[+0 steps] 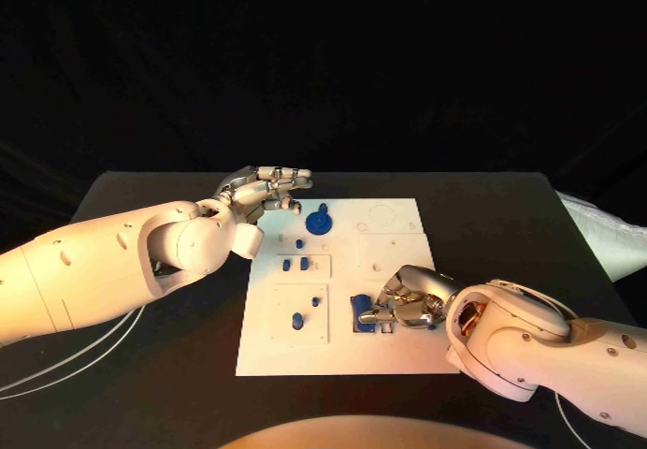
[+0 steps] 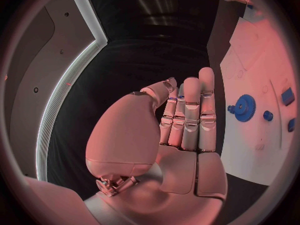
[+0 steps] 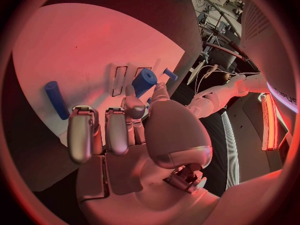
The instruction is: Assemble the parts on the task board
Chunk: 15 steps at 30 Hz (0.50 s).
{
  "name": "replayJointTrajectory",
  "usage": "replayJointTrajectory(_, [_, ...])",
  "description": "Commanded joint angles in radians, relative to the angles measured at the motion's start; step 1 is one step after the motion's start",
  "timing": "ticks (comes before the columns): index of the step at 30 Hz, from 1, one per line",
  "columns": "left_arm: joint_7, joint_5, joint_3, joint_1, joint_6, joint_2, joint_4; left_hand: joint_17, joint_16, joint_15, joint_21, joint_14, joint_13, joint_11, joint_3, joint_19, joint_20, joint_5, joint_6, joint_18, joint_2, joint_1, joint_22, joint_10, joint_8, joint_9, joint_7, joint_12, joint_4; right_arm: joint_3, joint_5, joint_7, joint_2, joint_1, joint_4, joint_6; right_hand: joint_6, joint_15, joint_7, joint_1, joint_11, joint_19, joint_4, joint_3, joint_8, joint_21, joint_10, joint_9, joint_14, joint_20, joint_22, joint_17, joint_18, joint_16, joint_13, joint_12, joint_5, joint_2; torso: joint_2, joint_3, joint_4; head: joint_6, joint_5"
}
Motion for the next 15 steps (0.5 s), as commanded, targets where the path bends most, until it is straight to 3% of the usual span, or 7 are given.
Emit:
replayJointTrajectory(1, [0.003,-0.004,0.001,0.000,0.019,0.002,0.001,-0.001,0.000,0.002,-0.004,-0.006,-0.001,0.002,-0.006,0.001,0.000,-0.002,-0.006,0.012,0.007,-0.001,-0.001,-0.006,0.005,-0.002,-0.002,0.005,-0.001,0.000,-0.041,0.010,0.002,-0.001,0.001,0.030,-0.005,-0.004,-0.003,0.058,-0.004,-0.004,-0.032,0.013,-0.003,-0.002,-0.003,0.003,0.050,0.002,0.002,0.003,-0.004,-0.003,-0.001,-0.006,0.012,0.008,0.000,0.0001,0.0004,-0.001,0.000])
replayJointTrajectory(7, [0.002,-0.004,0.001,0.000,0.020,0.002,0.001,-0.002,0.001,0.002,-0.005,-0.007,-0.001,0.003,-0.007,0.001,0.000,-0.002,-0.006,0.012,0.007,-0.001,-0.002,-0.007,0.005,-0.002,-0.001,0.006,-0.002,0.000,-0.059,0.011,0.007,-0.002,-0.001,0.044,0.007,-0.006,-0.007,0.112,-0.008,-0.001,-0.068,0.024,0.004,-0.001,0.008,0.009,0.052,0.000,0.007,0.010,-0.005,0.001,0.017,0.009,0.029,0.013,0.000,-0.0002,-0.0001,-0.002,0.000])
replayJointTrajectory(10, [0.001,-0.004,0.001,0.000,0.022,0.002,0.001,-0.002,0.001,0.002,-0.005,-0.007,-0.001,0.003,-0.007,0.001,0.000,-0.002,-0.006,0.012,0.007,-0.001,-0.002,-0.007,0.005,-0.002,-0.001,0.006,-0.002,0.000,-0.077,0.006,0.013,-0.002,-0.008,0.048,0.022,-0.011,-0.015,0.143,-0.015,0.002,-0.088,0.038,0.015,0.001,0.014,0.015,0.053,-0.003,0.012,0.016,-0.006,0.004,0.028,0.019,0.026,0.028,0.000,-0.0002,0.0005,-0.003,0.000])
replayJointTrajectory(15, [0.000,-0.004,0.001,0.000,0.023,0.001,0.001,-0.002,0.001,0.002,-0.005,-0.007,-0.001,0.003,-0.007,0.001,0.000,-0.002,-0.006,0.012,0.007,-0.001,-0.002,-0.007,0.005,-0.002,-0.001,0.006,-0.002,0.000,-0.097,0.003,0.021,-0.005,-0.017,0.062,0.030,-0.016,-0.021,0.176,-0.020,0.005,-0.113,0.049,0.023,0.003,0.022,0.020,0.054,-0.008,0.016,0.021,-0.007,0.006,0.042,0.030,0.015,0.032,0.001,0.0000,0.0013,-0.005,0.002])
